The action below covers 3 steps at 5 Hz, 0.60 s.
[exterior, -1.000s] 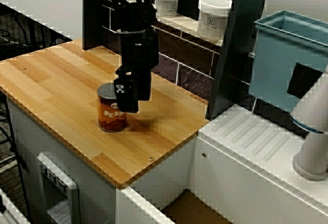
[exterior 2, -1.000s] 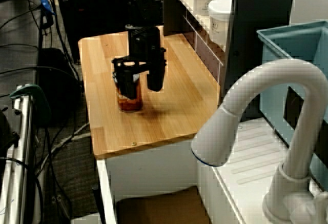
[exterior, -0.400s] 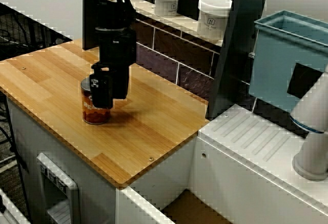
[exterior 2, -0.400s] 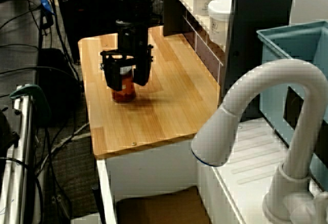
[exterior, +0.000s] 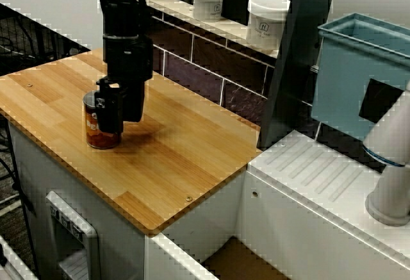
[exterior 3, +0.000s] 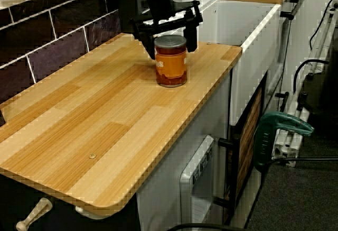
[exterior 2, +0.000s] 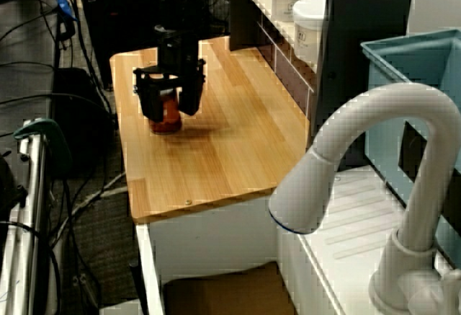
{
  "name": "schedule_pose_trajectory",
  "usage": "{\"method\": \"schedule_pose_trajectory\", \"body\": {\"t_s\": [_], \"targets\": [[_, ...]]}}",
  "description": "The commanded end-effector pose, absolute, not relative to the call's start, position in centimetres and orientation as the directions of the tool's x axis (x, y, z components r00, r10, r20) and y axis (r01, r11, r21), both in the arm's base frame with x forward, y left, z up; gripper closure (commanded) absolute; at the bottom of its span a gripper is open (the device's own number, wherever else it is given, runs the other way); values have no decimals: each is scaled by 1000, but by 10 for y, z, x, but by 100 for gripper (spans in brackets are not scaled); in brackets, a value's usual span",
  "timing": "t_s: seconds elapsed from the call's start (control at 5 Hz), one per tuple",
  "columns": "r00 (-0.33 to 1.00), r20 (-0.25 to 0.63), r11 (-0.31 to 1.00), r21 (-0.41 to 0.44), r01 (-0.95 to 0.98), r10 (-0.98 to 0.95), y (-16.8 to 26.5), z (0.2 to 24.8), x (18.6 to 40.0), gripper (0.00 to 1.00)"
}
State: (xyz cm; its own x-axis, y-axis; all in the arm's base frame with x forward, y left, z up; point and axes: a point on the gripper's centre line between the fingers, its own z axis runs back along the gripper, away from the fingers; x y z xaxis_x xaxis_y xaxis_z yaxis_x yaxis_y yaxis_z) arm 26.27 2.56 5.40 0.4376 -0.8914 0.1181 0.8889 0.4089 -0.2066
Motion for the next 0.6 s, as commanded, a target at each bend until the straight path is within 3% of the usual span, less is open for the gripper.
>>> {"method": "schedule_pose_trajectory", "body": {"t_s": [0.0, 0.4], "targets": [[453, 112, 439, -131, 889, -884, 58, 74, 273, 0], [459, 84, 450, -104, 887, -884, 98, 85, 287, 0]]}}
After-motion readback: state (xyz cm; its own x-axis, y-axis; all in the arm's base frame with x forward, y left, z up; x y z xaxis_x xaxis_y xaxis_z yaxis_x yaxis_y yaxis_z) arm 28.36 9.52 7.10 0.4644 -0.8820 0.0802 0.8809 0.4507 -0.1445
